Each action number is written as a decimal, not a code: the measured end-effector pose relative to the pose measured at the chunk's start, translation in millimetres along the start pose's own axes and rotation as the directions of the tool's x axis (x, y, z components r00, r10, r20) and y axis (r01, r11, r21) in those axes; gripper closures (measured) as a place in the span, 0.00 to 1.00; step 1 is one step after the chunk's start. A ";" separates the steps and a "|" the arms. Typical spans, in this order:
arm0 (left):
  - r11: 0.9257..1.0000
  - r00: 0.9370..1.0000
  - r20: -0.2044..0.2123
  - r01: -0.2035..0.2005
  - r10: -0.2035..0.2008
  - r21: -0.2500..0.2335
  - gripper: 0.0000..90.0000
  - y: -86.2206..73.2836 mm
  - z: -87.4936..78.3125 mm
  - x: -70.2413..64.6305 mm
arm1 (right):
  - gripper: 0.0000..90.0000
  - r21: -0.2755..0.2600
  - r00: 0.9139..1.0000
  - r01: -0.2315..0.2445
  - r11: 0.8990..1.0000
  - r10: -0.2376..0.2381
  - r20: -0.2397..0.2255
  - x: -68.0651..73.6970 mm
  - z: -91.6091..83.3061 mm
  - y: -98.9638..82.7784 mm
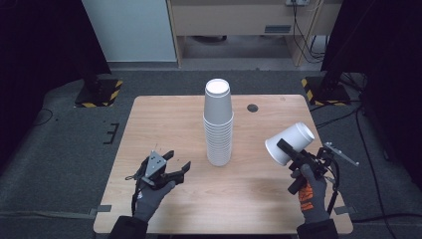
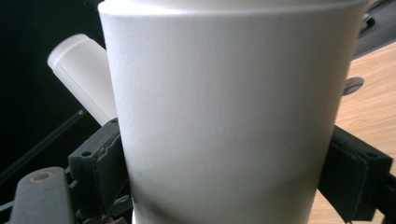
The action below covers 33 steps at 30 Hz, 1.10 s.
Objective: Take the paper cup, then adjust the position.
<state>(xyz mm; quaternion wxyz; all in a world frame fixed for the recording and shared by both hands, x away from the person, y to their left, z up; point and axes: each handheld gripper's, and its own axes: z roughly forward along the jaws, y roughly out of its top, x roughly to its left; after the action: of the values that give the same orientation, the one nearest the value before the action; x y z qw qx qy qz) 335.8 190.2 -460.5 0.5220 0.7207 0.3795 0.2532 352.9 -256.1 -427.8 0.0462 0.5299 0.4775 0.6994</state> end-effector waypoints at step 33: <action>0.993 0.981 0.168 -0.081 0.095 -0.090 0.37 32.6 43.7 -67.5 | 0.16 0.040 0.998 -0.029 0.999 0.031 -0.052 9.7 6.7 -6.5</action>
<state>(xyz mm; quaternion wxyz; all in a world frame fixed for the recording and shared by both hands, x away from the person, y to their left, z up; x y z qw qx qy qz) 338.9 105.5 -441.9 0.5703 0.7338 0.2900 0.2284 351.0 -242.9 -425.8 0.0128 0.5193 0.4842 0.7040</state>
